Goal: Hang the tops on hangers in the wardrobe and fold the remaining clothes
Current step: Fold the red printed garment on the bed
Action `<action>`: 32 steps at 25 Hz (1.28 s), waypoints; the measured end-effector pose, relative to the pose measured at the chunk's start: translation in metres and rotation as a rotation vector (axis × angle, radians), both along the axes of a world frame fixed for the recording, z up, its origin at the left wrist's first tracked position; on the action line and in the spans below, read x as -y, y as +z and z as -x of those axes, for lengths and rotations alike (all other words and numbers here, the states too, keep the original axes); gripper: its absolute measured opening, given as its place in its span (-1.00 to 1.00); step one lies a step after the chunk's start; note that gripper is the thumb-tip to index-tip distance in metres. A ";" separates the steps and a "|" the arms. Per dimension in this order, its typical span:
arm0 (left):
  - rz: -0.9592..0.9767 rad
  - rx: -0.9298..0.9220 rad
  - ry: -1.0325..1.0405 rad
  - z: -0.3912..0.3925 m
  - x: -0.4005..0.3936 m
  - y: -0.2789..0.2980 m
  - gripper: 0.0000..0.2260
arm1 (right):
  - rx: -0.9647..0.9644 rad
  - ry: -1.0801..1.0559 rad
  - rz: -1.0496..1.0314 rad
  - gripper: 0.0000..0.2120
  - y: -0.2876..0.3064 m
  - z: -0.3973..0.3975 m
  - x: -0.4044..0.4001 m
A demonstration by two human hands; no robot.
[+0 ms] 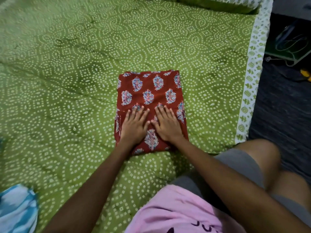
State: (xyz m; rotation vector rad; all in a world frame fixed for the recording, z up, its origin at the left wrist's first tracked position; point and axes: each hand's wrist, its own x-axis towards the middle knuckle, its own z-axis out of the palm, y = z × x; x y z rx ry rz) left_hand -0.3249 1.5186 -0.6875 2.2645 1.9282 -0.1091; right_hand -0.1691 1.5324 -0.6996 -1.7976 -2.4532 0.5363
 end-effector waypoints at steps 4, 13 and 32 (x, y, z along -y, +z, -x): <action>-0.018 -0.072 0.140 0.010 -0.006 -0.003 -0.42 | 0.039 -0.025 -0.054 -0.25 -0.004 -0.021 -0.007; 0.047 0.426 -0.275 0.102 -0.009 -0.001 -0.57 | -0.055 0.360 0.052 -0.44 0.007 -0.143 -0.018; 0.221 1.171 0.360 0.080 -0.001 0.022 -0.73 | -0.974 -0.329 0.490 -0.70 0.058 -0.083 -0.017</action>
